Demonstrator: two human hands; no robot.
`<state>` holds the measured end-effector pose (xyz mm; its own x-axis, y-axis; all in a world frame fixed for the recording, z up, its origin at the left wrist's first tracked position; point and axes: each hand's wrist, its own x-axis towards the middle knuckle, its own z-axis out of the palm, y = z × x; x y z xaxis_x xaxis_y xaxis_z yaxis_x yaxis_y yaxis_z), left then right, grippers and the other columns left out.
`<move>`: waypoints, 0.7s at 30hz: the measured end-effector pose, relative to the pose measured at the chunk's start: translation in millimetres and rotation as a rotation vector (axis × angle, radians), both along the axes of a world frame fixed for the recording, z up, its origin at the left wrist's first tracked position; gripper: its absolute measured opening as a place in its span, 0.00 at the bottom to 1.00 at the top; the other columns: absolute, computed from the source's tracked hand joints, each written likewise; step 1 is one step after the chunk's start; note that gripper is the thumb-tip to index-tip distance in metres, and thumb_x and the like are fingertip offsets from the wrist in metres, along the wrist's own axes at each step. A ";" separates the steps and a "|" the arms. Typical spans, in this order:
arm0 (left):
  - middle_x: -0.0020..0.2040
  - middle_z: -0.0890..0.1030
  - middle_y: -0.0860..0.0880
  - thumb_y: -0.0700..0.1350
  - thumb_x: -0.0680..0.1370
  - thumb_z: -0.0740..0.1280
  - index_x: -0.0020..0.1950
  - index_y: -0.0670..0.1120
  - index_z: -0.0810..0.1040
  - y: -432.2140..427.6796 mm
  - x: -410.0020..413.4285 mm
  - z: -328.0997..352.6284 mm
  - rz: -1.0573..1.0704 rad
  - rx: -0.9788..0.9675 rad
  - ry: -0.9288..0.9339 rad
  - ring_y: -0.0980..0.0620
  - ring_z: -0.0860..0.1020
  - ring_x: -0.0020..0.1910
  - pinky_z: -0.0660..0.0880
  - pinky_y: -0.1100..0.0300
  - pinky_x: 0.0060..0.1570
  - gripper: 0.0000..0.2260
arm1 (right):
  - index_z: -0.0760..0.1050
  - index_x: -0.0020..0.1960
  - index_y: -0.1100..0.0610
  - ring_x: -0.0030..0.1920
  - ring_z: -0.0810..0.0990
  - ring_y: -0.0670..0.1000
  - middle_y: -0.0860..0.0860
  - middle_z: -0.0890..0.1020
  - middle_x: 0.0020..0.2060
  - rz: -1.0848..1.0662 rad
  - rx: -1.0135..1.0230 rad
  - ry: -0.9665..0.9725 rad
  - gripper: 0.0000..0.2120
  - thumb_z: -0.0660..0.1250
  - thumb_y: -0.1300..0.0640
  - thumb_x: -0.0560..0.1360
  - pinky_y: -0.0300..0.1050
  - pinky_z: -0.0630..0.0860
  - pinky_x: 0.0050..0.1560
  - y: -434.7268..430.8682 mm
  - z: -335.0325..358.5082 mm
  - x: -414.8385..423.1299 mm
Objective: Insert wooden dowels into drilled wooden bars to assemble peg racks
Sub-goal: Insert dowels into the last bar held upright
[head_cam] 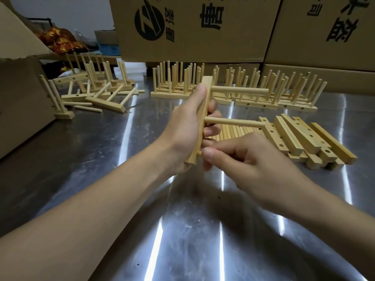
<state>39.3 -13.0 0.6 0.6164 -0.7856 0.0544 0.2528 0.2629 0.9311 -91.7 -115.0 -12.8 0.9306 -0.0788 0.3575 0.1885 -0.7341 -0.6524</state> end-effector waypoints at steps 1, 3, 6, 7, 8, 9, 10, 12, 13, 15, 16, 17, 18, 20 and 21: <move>0.34 0.67 0.51 0.60 0.88 0.53 0.44 0.47 0.68 0.7 0.2 0.8 0.005 -0.004 -0.007 0.54 0.63 0.30 0.54 0.60 0.30 0.21 | 0.83 0.39 0.58 0.24 0.60 0.46 0.44 0.65 0.23 -0.015 0.233 0.093 0.18 0.67 0.51 0.84 0.39 0.59 0.28 2.2 0.6 0.4; 0.35 0.67 0.51 0.61 0.88 0.53 0.45 0.47 0.68 0.7 -0.1 1.1 0.010 0.023 -0.035 0.54 0.63 0.31 0.57 0.62 0.27 0.21 | 0.84 0.40 0.61 0.25 0.57 0.49 0.48 0.63 0.23 -0.056 0.586 0.258 0.18 0.68 0.51 0.83 0.39 0.55 0.25 6.1 0.8 1.2; 0.36 0.67 0.50 0.61 0.88 0.52 0.45 0.48 0.68 0.3 -0.5 1.1 0.030 0.066 -0.059 0.54 0.64 0.32 0.56 0.61 0.30 0.20 | 0.85 0.42 0.59 0.25 0.60 0.48 0.47 0.64 0.23 -0.067 0.373 0.226 0.19 0.67 0.49 0.84 0.38 0.58 0.26 5.4 -1.5 2.0; 0.36 0.67 0.50 0.61 0.88 0.52 0.45 0.48 0.68 -0.6 -0.7 1.4 0.031 0.071 -0.054 0.54 0.64 0.32 0.56 0.60 0.31 0.21 | 0.85 0.41 0.56 0.25 0.63 0.46 0.45 0.67 0.22 -0.072 0.163 0.144 0.19 0.66 0.46 0.84 0.37 0.60 0.28 3.7 -1.6 1.1; 0.36 0.66 0.49 0.60 0.88 0.52 0.44 0.48 0.68 -1.4 -0.5 1.7 0.032 0.073 -0.045 0.53 0.64 0.32 0.56 0.59 0.32 0.21 | 0.84 0.41 0.53 0.25 0.68 0.47 0.44 0.70 0.23 -0.086 -0.034 0.060 0.20 0.64 0.44 0.84 0.37 0.62 0.29 2.3 -1.6 0.3; 0.35 0.66 0.49 0.60 0.88 0.52 0.44 0.48 0.68 -1.9 -0.3 1.7 0.034 0.073 -0.034 0.53 0.64 0.32 0.56 0.59 0.33 0.21 | 0.83 0.40 0.51 0.28 0.73 0.48 0.44 0.74 0.24 -0.111 -0.189 -0.001 0.21 0.62 0.42 0.84 0.39 0.64 0.31 1.4 -1.6 -0.6; 0.35 0.66 0.49 0.60 0.88 0.52 0.43 0.48 0.68 -2.3 0.0 1.9 0.037 0.072 -0.028 0.53 0.64 0.31 0.57 0.59 0.33 0.21 | 0.81 0.39 0.50 0.30 0.75 0.49 0.45 0.75 0.25 -0.130 -0.280 -0.037 0.21 0.61 0.41 0.84 0.42 0.67 0.32 1.5 -1.8 -0.9; 0.35 0.66 0.49 0.59 0.89 0.52 0.43 0.47 0.68 -2.0 0.1 1.8 0.040 0.071 -0.033 0.53 0.64 0.31 0.59 0.59 0.33 0.21 | 0.77 0.36 0.50 0.30 0.75 0.51 0.46 0.74 0.25 -0.136 -0.279 -0.072 0.22 0.59 0.42 0.85 0.45 0.68 0.33 3.7 -4.0 0.6; 0.35 0.66 0.49 0.59 0.89 0.52 0.43 0.47 0.68 -1.7 -0.1 1.3 0.043 0.075 -0.045 0.53 0.64 0.31 0.59 0.59 0.34 0.21 | 0.75 0.35 0.51 0.30 0.74 0.51 0.47 0.73 0.25 -0.134 -0.235 -0.071 0.23 0.60 0.44 0.86 0.44 0.67 0.33 4.9 -5.3 1.9; 0.35 0.67 0.49 0.60 0.88 0.52 0.43 0.47 0.68 -0.6 -0.7 1.3 0.058 0.088 -0.080 0.53 0.64 0.31 0.59 0.59 0.34 0.21 | 0.75 0.34 0.56 0.27 0.69 0.49 0.49 0.70 0.24 -0.124 -0.153 -0.024 0.24 0.62 0.46 0.86 0.42 0.63 0.32 7.3 -6.1 4.2; 0.35 0.67 0.49 0.60 0.88 0.52 0.43 0.47 0.69 0.1 -0.8 1.2 0.064 0.091 -0.096 0.53 0.64 0.32 0.60 0.59 0.34 0.21 | 0.75 0.34 0.59 0.26 0.66 0.48 0.49 0.67 0.22 -0.116 -0.078 0.022 0.25 0.63 0.47 0.86 0.40 0.62 0.30 8.1 -5.8 5.1; 0.36 0.68 0.49 0.60 0.88 0.52 0.44 0.47 0.69 0.5 -0.8 1.3 0.068 0.089 -0.112 0.53 0.64 0.32 0.60 0.60 0.33 0.21 | 0.75 0.34 0.61 0.24 0.63 0.46 0.47 0.65 0.21 -0.104 0.060 0.074 0.26 0.64 0.48 0.86 0.38 0.59 0.28 8.1 -5.5 6.5; 0.36 0.68 0.49 0.60 0.88 0.53 0.45 0.47 0.69 0.6 -0.7 1.8 0.069 0.086 -0.132 0.53 0.65 0.32 0.60 0.60 0.32 0.21 | 0.75 0.33 0.62 0.22 0.60 0.45 0.46 0.63 0.21 -0.094 0.260 0.140 0.26 0.64 0.48 0.86 0.37 0.58 0.26 7.9 -5.6 6.8; 0.37 0.68 0.50 0.60 0.88 0.53 0.47 0.46 0.68 0.3 -1.1 2.2 0.058 0.087 -0.165 0.54 0.64 0.31 0.59 0.60 0.32 0.20 | 0.75 0.34 0.60 0.22 0.56 0.45 0.47 0.61 0.22 -0.052 0.720 0.327 0.24 0.65 0.49 0.85 0.36 0.54 0.22 8.4 -2.6 6.8; 0.37 0.68 0.50 0.60 0.88 0.53 0.48 0.46 0.68 -0.3 -1.6 2.2 0.048 0.090 -0.170 0.54 0.64 0.31 0.58 0.59 0.32 0.20 | 0.75 0.35 0.59 0.22 0.54 0.45 0.47 0.59 0.23 -0.035 0.872 0.409 0.22 0.66 0.49 0.84 0.34 0.53 0.21 8.5 -0.7 6.8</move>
<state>37.8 -13.3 2.7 0.6415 -0.7616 0.0916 0.0791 0.1844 0.9797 -84.9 -106.5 -13.5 0.9623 -0.1937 -0.1911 -0.1871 0.0391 -0.9816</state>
